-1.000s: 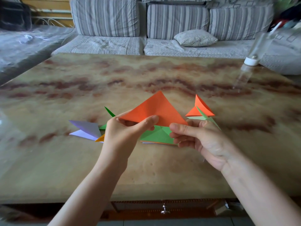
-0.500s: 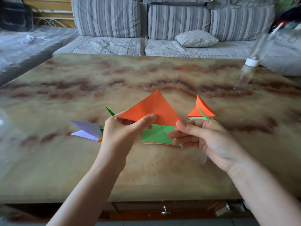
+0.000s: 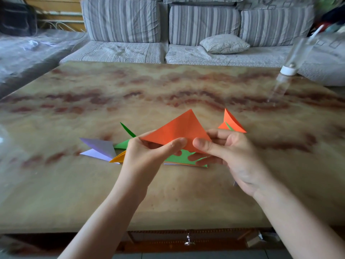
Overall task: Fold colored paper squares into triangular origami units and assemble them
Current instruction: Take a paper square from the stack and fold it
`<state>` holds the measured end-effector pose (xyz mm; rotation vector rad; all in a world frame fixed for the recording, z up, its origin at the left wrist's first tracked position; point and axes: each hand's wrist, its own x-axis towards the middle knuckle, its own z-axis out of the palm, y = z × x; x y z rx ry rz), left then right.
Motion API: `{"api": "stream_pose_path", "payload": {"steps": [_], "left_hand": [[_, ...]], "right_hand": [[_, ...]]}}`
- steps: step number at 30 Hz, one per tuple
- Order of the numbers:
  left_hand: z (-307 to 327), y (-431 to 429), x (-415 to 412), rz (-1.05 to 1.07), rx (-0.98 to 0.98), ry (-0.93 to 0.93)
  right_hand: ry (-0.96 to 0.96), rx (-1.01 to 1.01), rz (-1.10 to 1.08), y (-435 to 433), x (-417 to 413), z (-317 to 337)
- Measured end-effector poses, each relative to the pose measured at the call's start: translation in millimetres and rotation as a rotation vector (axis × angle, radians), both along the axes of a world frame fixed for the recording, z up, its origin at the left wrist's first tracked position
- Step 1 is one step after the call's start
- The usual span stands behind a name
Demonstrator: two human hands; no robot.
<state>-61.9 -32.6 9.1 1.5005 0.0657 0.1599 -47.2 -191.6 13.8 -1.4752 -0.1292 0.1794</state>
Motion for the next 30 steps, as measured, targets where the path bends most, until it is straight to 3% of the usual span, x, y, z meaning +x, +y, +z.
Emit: {"api": "stream_pose_path", "payload": {"steps": [10,19,30], "left_hand": [[3.3,14.8,3.8,-0.155,0.071,0.094],[4.0,4.2,3.9,-0.051,0.143,-0.011],[1.7,2.8,4.5,-0.026,0.043,-0.003]], "right_hand": [[-0.083,-0.104,-0.042,-2.0,0.5,-1.1],[-0.152,-0.264,0.049,2.2,-3.6,-4.6],[-0.136,-0.244,0.008,0.9,-2.1,-2.8]]}}
